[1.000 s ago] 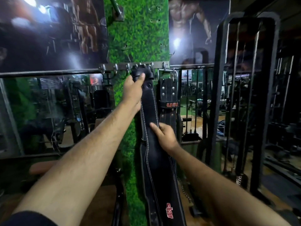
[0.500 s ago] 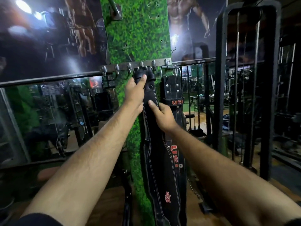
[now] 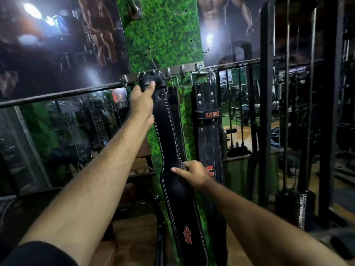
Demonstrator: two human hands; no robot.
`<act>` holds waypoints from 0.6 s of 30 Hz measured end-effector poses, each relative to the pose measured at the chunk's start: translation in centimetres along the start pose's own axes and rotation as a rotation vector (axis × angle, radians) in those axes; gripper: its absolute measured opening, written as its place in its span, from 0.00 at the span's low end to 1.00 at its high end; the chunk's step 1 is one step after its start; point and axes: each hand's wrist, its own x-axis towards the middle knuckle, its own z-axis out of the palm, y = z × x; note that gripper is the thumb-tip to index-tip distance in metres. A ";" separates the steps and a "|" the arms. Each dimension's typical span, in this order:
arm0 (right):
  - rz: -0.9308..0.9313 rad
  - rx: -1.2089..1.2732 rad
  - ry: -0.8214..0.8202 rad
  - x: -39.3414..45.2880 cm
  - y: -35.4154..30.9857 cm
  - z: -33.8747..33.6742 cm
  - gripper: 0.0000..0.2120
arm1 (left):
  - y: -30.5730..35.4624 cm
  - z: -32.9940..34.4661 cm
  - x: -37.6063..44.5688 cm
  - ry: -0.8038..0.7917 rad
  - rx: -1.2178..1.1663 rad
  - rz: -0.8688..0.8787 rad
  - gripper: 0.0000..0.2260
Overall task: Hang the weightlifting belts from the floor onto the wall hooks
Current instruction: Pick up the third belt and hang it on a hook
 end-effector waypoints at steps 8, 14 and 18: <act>-0.194 0.365 0.101 2.7 -10.3 -2.3 0.24 | -1.9 -1.8 -1.4 -0.043 -0.021 -0.065 0.04; -0.324 0.284 0.315 6.7 -14.5 -4.6 0.19 | -2.2 -0.4 -2.1 -0.050 0.035 -0.057 0.10; -0.362 0.424 0.466 8.0 -16.1 -5.9 0.11 | -7.1 -0.1 -6.2 -0.114 0.214 -0.054 0.15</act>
